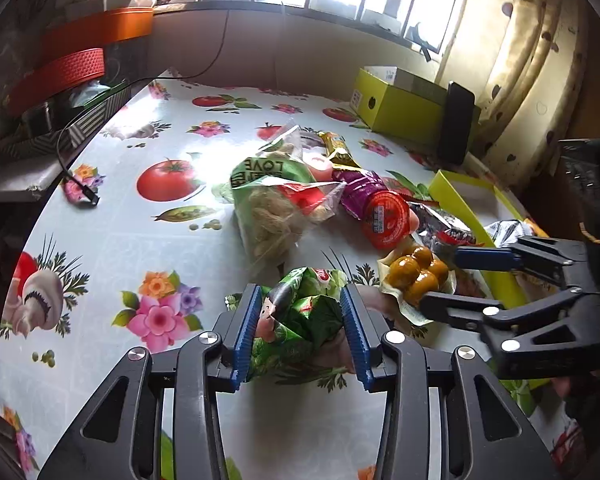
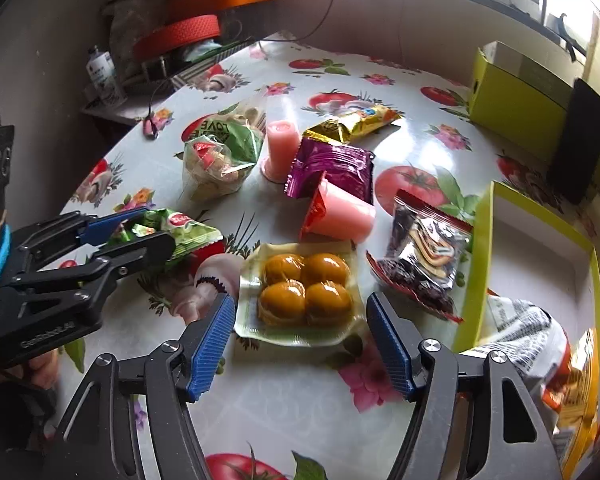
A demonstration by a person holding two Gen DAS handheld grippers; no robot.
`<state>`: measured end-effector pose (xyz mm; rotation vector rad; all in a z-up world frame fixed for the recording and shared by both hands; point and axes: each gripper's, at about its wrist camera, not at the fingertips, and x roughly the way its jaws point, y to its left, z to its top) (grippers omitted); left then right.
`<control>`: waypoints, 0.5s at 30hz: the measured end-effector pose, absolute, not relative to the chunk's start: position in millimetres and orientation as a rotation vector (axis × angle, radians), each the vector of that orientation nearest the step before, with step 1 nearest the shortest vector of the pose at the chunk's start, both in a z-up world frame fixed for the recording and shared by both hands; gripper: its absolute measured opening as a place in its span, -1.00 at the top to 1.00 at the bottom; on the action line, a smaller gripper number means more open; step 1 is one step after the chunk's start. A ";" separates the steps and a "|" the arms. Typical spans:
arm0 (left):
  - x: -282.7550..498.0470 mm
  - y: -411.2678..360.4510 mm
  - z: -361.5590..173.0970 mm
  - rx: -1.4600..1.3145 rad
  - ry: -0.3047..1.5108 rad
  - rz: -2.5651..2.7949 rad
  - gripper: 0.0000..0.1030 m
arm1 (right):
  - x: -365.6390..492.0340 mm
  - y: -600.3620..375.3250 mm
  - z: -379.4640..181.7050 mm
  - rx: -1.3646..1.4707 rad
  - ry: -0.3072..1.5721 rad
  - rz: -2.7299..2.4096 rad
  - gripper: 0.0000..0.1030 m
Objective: Organize snacks
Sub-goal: 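Grasp the green snack bag with the left tool, then grasp the clear pack of orange cakes with the right tool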
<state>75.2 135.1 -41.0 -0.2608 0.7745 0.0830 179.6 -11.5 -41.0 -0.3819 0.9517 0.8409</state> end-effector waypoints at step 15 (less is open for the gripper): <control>69.6 145.9 -40.8 -0.298 0.768 0.081 0.19 | 176.4 9.2 -55.1 -0.524 0.928 0.777 -0.15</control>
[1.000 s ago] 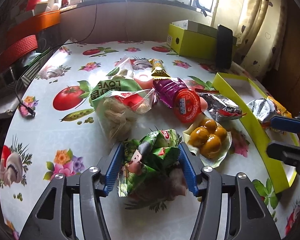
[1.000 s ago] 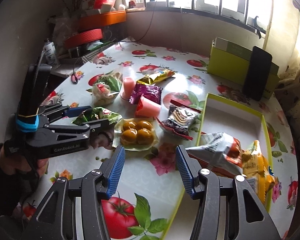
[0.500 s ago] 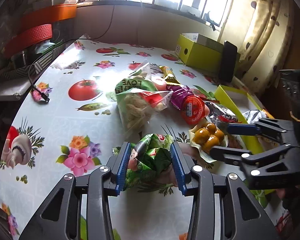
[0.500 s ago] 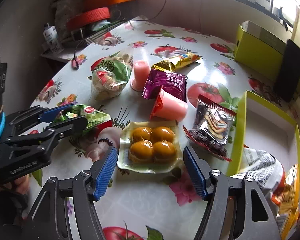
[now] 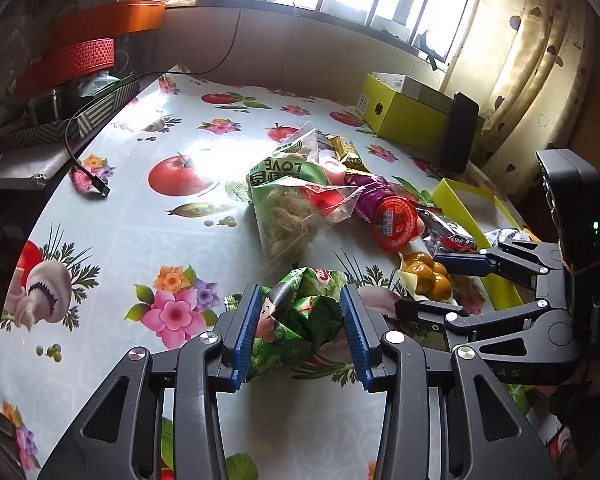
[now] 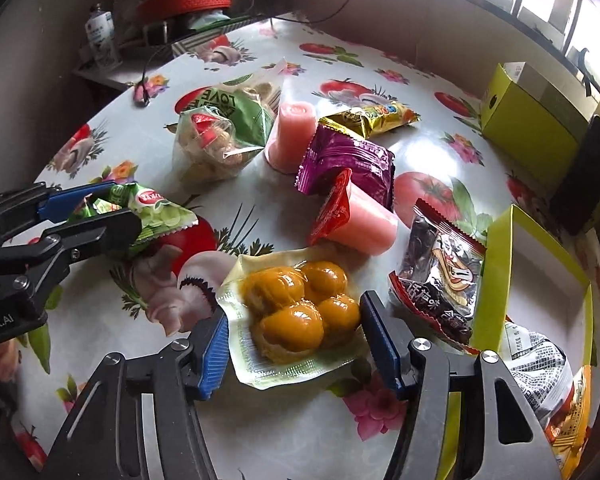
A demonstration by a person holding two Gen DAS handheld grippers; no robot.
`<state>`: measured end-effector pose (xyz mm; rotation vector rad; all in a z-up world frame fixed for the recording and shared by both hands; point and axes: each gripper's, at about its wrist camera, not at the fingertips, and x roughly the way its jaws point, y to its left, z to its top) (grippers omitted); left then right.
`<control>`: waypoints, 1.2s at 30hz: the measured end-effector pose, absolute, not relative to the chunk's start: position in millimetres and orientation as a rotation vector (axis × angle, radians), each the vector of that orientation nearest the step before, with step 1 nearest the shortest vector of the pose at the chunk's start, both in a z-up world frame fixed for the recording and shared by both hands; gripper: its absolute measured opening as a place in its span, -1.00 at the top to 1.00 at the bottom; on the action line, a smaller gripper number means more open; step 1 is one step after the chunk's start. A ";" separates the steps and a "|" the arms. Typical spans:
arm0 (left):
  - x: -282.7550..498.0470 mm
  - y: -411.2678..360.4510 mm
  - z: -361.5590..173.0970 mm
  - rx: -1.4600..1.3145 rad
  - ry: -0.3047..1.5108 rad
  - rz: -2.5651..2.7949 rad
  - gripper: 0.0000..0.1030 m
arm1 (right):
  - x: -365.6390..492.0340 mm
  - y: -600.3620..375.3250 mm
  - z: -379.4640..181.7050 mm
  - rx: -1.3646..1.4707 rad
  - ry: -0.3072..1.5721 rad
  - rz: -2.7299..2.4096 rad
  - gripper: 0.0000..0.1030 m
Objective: Organize snacks
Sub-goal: 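Grasp the clear pack of orange cakes with the right tool, then carry the green bag and the cake pack over the tray with both tools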
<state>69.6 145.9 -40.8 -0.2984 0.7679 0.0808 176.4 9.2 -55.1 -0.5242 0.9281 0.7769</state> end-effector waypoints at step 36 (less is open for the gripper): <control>44.1 108.2 -4.5 -0.269 0.723 0.080 0.23 | 119.4 -59.6 -7.1 -0.333 0.810 0.801 -0.12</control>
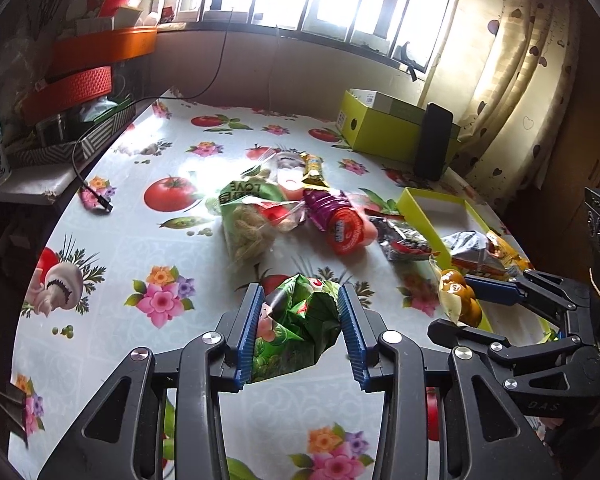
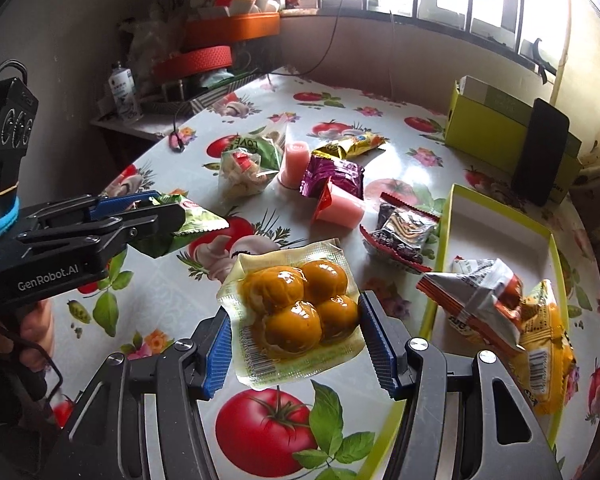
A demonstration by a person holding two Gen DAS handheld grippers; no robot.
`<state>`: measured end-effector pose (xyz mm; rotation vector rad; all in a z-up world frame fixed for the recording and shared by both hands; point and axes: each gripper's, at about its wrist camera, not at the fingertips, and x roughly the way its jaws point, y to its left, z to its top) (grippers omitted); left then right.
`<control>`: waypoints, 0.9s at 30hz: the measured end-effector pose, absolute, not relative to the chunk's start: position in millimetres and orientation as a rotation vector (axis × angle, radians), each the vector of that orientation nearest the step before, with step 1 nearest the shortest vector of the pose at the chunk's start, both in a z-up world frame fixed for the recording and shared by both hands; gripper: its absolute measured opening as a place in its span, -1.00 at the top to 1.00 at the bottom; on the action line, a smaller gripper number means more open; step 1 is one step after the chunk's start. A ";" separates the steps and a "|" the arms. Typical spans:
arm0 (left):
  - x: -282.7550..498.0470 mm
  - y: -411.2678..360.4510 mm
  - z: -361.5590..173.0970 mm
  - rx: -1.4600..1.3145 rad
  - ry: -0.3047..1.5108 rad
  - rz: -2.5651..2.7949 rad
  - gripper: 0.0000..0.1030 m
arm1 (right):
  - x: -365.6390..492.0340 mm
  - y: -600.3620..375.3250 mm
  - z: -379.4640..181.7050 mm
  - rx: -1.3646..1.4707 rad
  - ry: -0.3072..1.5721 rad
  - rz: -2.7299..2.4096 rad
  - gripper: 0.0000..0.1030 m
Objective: Organize snacks
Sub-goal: 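Carry the green bag and the cake pack over the tray with both tools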
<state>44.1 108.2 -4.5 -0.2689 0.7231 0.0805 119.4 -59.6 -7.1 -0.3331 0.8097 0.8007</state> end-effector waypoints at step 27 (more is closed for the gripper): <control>47.5 38.1 28.8 -0.188 0.690 -0.009 0.23 | 102.2 -130.2 23.0 -0.230 0.732 0.735 -0.12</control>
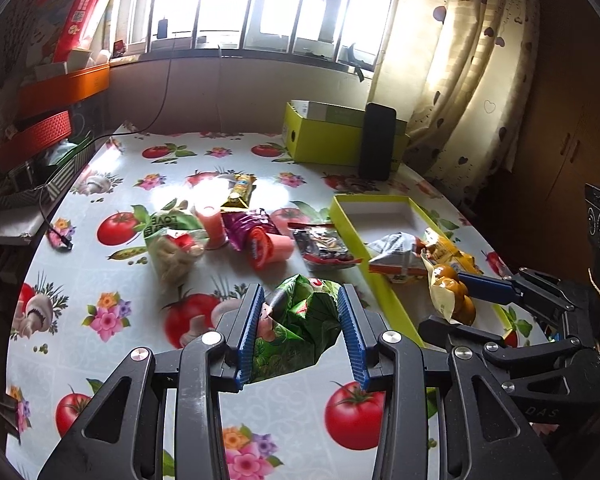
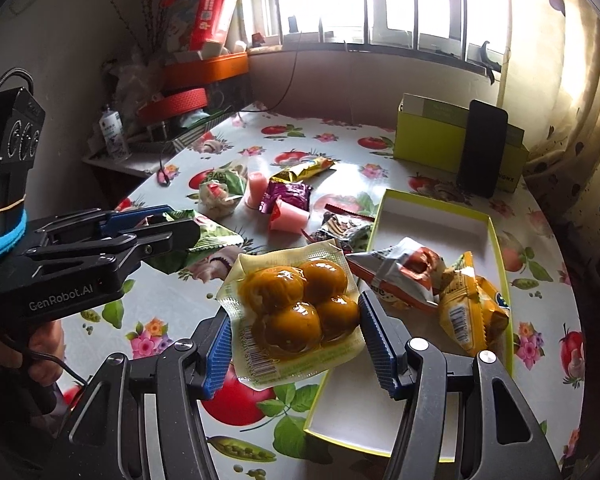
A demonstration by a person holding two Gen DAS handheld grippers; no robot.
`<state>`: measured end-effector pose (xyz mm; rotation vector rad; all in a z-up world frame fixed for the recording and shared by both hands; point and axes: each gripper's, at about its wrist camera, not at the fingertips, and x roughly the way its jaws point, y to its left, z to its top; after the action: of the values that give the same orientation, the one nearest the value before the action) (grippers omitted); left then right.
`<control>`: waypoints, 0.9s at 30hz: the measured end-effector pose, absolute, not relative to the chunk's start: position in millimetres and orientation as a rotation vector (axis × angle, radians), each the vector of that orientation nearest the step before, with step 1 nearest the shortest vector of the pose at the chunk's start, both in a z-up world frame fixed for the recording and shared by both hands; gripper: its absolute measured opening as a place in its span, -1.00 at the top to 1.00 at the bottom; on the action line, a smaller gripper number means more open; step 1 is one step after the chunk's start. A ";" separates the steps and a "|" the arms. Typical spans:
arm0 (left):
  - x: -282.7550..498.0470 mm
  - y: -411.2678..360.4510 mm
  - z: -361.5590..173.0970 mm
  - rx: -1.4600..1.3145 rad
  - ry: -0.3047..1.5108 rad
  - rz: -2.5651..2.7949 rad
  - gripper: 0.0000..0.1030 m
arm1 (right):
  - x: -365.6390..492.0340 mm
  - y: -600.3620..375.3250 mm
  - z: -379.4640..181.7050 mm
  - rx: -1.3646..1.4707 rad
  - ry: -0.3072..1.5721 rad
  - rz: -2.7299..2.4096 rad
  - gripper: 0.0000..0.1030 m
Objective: Organize snacks
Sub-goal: 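Carry the green bag and the cake pack over the tray with both tools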
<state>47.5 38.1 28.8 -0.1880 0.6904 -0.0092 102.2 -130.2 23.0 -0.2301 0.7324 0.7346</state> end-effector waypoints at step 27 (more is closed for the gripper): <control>61.4 3.5 25.8 -0.172 0.715 -0.125 0.23 | 107.9 -163.7 22.4 -0.191 0.739 0.648 -0.12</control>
<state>61.4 3.5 25.8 -0.1720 0.7147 -0.1249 107.9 -163.7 22.4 -0.1912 0.7386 0.6476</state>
